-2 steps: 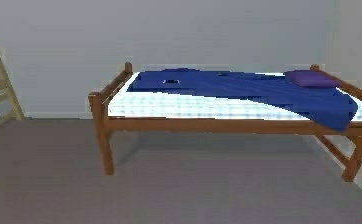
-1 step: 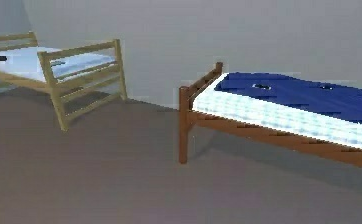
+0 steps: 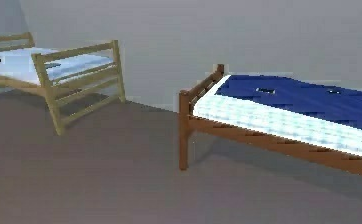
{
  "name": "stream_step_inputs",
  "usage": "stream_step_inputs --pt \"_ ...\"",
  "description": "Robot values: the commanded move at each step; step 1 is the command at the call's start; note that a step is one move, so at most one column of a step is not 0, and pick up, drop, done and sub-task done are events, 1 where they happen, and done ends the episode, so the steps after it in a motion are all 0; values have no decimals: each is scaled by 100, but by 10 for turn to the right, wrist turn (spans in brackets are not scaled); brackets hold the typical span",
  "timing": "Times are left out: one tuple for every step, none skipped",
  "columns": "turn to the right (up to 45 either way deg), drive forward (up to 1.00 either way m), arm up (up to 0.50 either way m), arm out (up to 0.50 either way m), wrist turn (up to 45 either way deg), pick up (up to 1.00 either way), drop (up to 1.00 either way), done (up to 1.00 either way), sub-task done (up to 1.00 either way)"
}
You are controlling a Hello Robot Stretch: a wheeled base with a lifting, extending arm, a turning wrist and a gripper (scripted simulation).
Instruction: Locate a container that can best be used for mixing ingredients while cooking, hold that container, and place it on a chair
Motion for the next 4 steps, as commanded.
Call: stream_step_inputs --pt "-450 0 0 0 0 0 0 0 0" --pt "-450 0 0 0 0 0 0 0 0" --pt "-240 0 0 0 0 0 0 0 0" --pt "0 40 0 0 0 0 0 0 0"
